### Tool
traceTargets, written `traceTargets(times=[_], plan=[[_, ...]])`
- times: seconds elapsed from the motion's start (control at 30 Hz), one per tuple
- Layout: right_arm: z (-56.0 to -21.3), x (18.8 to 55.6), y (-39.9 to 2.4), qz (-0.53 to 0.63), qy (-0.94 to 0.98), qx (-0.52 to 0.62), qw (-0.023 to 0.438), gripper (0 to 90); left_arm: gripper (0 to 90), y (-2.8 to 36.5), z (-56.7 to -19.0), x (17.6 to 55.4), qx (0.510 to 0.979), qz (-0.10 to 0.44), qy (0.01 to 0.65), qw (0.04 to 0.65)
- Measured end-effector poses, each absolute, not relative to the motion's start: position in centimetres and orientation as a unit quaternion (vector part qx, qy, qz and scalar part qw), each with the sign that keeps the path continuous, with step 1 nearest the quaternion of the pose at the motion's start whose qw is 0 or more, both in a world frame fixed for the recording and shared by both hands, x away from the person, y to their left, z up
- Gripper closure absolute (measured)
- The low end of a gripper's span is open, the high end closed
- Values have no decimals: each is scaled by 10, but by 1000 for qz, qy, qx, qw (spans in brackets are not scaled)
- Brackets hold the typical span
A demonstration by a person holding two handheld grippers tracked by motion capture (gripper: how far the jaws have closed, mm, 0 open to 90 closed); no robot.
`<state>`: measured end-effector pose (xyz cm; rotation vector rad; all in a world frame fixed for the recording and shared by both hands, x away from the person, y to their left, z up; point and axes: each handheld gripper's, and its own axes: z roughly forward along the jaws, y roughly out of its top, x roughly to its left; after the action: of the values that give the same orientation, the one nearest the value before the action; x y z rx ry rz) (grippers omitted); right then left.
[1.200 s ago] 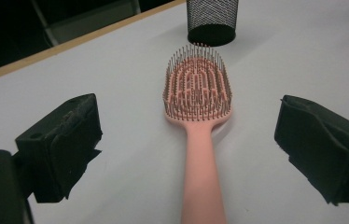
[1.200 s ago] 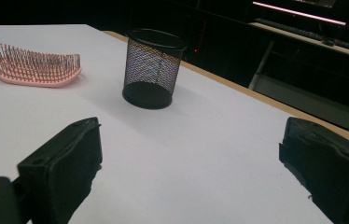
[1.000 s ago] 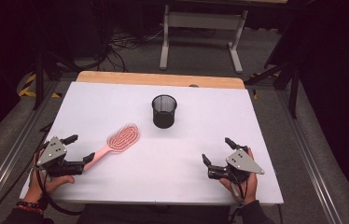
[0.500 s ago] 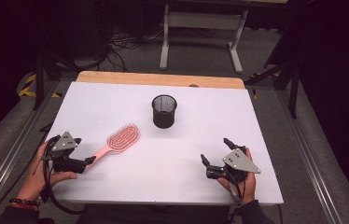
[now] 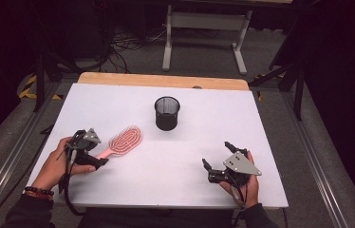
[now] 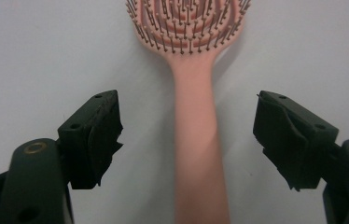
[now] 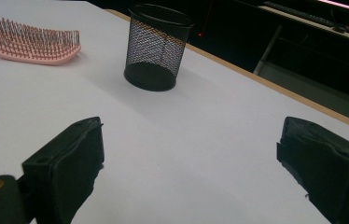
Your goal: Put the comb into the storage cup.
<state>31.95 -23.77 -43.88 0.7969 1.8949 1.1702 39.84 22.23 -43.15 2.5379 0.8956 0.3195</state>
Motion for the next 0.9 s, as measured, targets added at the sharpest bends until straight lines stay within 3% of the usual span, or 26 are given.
traceTargets(times=[0.3,0.9], plan=[[-442,321,-237,452,752,308,368,77,432,207,-436,420,924,58,336,171],[-445,323,-235,442,764,303,361,79,673,199,-441,427,928,58,329,166]])
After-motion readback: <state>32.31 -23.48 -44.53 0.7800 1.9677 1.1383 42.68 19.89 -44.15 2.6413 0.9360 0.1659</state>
